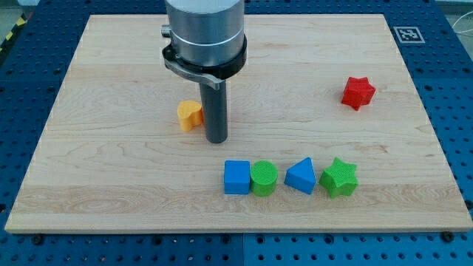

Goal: Move the yellow hexagon to the right side of red circle

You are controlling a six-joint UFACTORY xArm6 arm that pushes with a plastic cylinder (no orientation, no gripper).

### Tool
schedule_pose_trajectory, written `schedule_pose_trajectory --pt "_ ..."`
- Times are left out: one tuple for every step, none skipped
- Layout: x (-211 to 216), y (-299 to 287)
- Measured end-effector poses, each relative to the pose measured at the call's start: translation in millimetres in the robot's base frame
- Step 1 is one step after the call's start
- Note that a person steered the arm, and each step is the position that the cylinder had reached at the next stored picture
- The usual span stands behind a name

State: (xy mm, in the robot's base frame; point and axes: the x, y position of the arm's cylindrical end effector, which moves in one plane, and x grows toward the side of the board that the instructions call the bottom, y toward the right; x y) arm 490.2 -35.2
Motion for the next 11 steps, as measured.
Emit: schedule_pose_trajectory --pt "-2.1 0.0" --pt "-4.3 0.0" --pt "-4.4 0.3" --pt "-6.5 22.2" --pt "-30.9 65.8" --pt "-74.0 101.9" --pt "-111.3 109.4" --pt "-142.8 109.4" --pt "-175.0 106.1" --pt "-192.0 83.6" --pt "-192.6 41.7"
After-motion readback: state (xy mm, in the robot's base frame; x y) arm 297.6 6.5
